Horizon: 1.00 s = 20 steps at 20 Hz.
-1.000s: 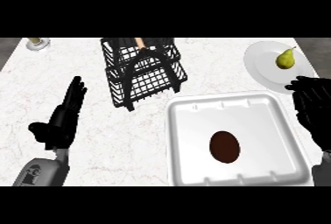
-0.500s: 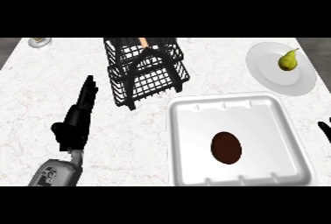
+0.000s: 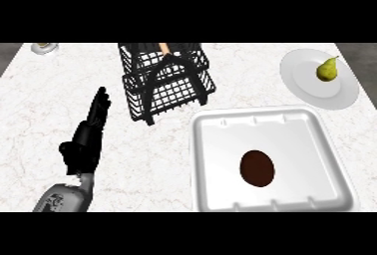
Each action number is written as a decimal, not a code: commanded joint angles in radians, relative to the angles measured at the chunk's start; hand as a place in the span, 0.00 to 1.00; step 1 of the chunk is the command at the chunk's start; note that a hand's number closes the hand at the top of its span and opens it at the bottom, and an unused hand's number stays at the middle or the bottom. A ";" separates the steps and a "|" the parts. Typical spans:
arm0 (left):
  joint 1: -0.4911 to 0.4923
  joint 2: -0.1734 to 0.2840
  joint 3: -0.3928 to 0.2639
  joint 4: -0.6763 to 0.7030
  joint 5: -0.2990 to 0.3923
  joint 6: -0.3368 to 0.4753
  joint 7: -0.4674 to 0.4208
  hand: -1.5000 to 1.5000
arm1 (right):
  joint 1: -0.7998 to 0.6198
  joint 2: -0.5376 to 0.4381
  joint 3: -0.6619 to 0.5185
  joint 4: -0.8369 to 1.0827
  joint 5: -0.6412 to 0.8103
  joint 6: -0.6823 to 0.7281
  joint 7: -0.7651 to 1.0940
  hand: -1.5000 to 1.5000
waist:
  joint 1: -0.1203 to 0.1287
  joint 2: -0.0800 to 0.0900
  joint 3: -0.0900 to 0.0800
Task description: Pick the cupcake from the tray and place it in the tiered basket
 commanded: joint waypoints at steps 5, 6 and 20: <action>0.016 -0.001 -0.013 -0.028 0.000 -0.022 0.009 0.50 | 0.008 -0.151 0.042 -0.331 0.262 -0.078 0.339 0.00 | 0.040 0.010 0.000; -0.028 -0.011 -0.007 -0.004 -0.014 -0.010 0.010 0.50 | -0.005 -0.176 0.039 -0.364 0.236 -0.070 0.404 0.00 | 0.033 0.011 0.000; -0.067 -0.036 0.011 -0.016 -0.042 -0.033 0.086 0.50 | -0.393 -0.194 0.537 -0.491 0.323 -0.183 1.025 0.00 | 0.047 0.011 0.002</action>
